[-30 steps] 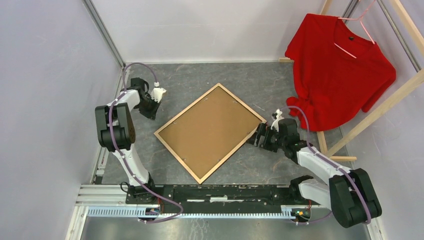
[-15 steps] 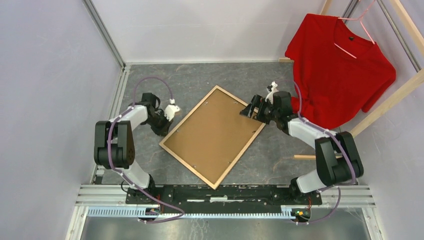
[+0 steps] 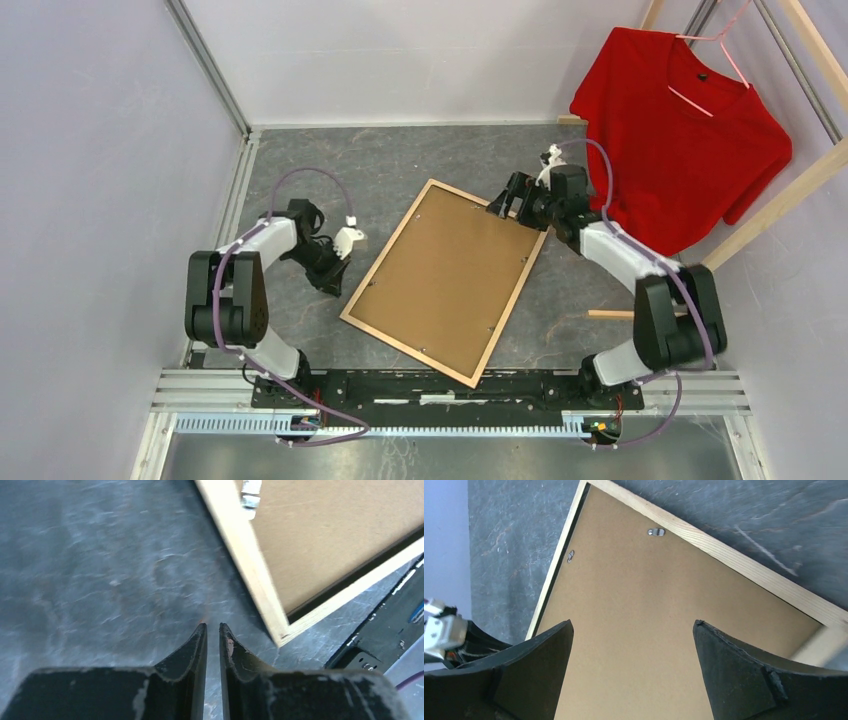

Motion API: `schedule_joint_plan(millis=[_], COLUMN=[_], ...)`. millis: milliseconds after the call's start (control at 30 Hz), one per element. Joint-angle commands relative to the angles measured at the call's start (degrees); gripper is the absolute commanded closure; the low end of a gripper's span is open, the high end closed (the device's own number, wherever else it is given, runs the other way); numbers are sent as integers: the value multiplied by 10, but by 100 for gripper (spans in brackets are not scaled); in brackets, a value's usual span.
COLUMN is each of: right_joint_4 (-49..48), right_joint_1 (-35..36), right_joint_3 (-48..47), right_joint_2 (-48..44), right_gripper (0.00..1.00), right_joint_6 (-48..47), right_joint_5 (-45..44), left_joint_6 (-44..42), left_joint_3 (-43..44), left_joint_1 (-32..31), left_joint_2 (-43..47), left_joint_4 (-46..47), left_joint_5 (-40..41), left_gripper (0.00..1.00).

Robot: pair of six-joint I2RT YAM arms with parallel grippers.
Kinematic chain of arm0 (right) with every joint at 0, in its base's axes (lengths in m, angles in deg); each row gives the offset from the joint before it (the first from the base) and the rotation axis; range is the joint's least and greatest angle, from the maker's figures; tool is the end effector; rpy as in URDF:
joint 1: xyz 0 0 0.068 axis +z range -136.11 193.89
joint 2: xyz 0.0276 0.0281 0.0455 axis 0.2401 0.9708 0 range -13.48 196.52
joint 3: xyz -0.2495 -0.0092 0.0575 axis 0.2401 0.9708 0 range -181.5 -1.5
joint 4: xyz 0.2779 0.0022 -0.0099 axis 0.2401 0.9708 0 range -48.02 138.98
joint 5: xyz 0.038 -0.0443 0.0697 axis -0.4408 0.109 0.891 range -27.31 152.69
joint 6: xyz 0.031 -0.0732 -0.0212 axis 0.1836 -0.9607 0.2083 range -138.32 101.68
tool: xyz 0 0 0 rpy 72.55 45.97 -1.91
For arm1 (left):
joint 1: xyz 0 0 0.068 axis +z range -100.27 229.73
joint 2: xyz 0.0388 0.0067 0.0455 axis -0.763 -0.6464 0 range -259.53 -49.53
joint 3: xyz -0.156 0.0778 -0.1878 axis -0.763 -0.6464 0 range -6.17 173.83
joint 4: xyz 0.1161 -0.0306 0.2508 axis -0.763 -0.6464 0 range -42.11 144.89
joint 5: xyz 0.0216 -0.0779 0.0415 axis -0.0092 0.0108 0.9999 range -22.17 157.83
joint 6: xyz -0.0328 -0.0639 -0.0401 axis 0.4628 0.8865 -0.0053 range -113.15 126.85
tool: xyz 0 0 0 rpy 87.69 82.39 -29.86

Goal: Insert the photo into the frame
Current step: Adjust the photo frame at the center of the board.

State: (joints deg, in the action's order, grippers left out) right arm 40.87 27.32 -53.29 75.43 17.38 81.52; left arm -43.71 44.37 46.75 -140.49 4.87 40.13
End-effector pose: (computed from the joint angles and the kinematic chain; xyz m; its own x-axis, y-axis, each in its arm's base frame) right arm 0.3600 0.1098 0.1663 -0.7408 0.3910 -0.5462 -0.0512 0.7779 0.6263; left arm 0.2598 -0.0468 0.0984 -0.6016 0.7160 -0.3542 0.7982 0.5216 -0.3013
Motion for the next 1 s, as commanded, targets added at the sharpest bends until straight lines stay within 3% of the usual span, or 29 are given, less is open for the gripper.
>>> schedule_joint_plan(millis=[0,233,400,567,967], right_joint_4=[74,62,-30,-87,-107], right_joint_1=[-10,-33,-32,-33,2], right_joint_3=[46,217,269,236,51], right_joint_2=[-112,-217,-193,-139,47], right_gripper=[3,3,3,4,5], right_joint_6=[-46,-43,-4,25,42], right_joint_5=[-84,-80,9,27,52], left_joint_6=[-3,50,36,3,-45], left_joint_3=[60,98,80,61,31], left_joint_1=[29,29,25,22,-12], left_joint_2=[-19,-42,-57,-64,-55], left_joint_4=[5,7,-2,-24,-58], left_joint_5=[-6,-64,-81,-94,-113], left_gripper=[77,62,60,66,71])
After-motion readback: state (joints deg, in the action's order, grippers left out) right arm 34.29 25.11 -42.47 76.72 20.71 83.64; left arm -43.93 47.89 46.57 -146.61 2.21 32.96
